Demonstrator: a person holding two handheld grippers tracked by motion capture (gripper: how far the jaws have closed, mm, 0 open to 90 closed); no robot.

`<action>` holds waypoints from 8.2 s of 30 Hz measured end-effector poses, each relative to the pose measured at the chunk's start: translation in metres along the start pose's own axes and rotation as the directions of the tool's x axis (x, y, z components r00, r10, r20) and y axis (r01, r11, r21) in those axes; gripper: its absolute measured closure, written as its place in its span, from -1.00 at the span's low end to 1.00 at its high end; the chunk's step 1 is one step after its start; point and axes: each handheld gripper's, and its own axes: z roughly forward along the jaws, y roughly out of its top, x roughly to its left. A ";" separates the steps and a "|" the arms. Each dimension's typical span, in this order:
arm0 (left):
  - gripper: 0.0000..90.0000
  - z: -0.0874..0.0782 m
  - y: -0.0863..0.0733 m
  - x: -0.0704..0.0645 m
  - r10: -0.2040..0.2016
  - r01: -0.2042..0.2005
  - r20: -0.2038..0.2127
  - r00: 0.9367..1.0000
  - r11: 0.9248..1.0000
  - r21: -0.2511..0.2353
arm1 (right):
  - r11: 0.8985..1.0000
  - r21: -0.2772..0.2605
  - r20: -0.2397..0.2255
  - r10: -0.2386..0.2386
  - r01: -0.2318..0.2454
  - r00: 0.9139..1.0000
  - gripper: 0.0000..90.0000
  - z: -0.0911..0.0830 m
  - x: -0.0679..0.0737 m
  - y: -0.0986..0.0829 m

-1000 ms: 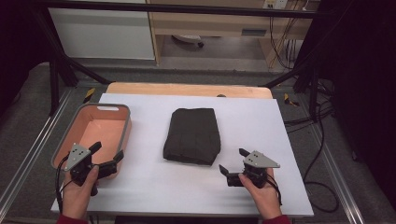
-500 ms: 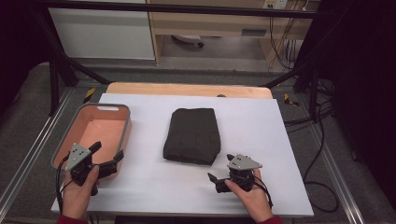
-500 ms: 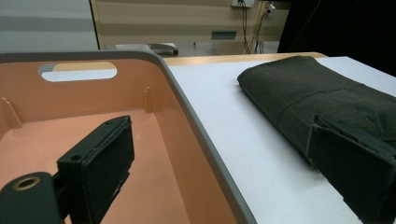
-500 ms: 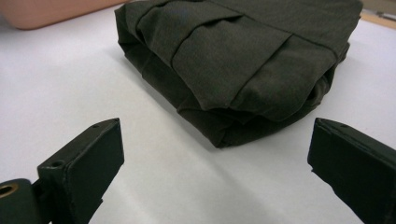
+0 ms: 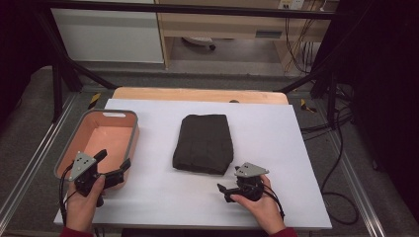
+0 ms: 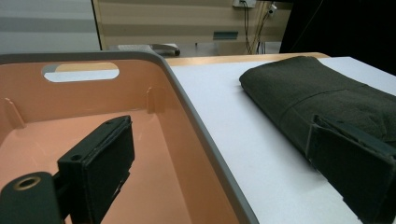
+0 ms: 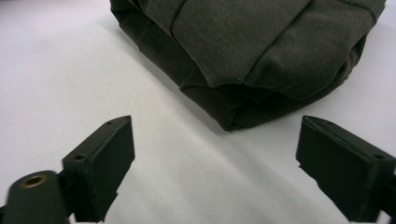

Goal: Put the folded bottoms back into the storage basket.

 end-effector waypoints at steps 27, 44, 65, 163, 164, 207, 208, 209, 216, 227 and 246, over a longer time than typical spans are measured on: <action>-0.82 0.000 0.000 0.000 0.001 -0.001 -0.002 1.000 1.000 -0.001 | 0.998 0.068 0.010 0.003 -0.004 1.000 -0.15 0.030 -0.006 0.005; -0.81 -0.001 0.000 0.001 -0.002 0.002 -0.008 1.000 1.000 0.001 | 0.998 0.039 0.012 -0.055 0.055 0.998 0.78 0.035 -0.009 0.010; -0.81 -0.003 0.000 0.002 -0.011 0.011 -0.014 1.000 1.000 -0.003 | 0.996 0.040 -0.074 -0.074 0.077 0.995 0.83 0.007 -0.002 0.000; -0.80 -0.001 0.000 -0.010 0.019 -0.020 0.021 1.000 0.999 0.034 | 0.990 -0.001 0.036 -0.144 0.144 0.989 -0.45 -0.063 0.014 -0.028; -0.80 -0.001 0.001 -0.010 0.019 -0.020 0.023 1.000 0.999 0.035 | 0.989 0.013 0.028 -0.148 0.147 0.989 -0.41 -0.059 0.013 -0.029; -0.76 0.117 0.020 -0.134 0.106 -0.152 0.250 0.962 0.974 0.170 | 0.985 0.038 -0.049 -0.168 0.170 0.984 0.51 -0.051 0.013 -0.035; -0.76 0.122 0.020 -0.135 0.097 -0.144 0.253 0.963 0.974 0.172 | 0.985 0.038 -0.051 -0.168 0.170 0.985 0.50 -0.051 0.013 -0.035; -0.76 0.126 0.020 -0.136 0.087 -0.134 0.251 0.964 0.975 0.178 | 0.985 0.038 -0.051 -0.168 0.170 0.984 0.50 -0.051 0.013 -0.036; -0.75 0.151 0.019 -0.142 0.050 -0.100 0.246 0.968 0.976 0.194 | 0.985 0.038 -0.047 -0.167 0.168 0.985 0.49 -0.050 0.013 -0.036; -0.75 0.169 0.020 -0.154 0.059 -0.117 0.258 0.964 0.970 0.214 | 0.985 0.035 -0.046 -0.166 0.168 0.985 0.48 -0.050 0.014 -0.037; -0.77 0.189 0.014 -0.154 0.007 -0.069 0.242 0.970 0.966 0.248 | 0.986 0.031 -0.050 -0.159 0.161 0.986 0.46 -0.049 0.013 -0.038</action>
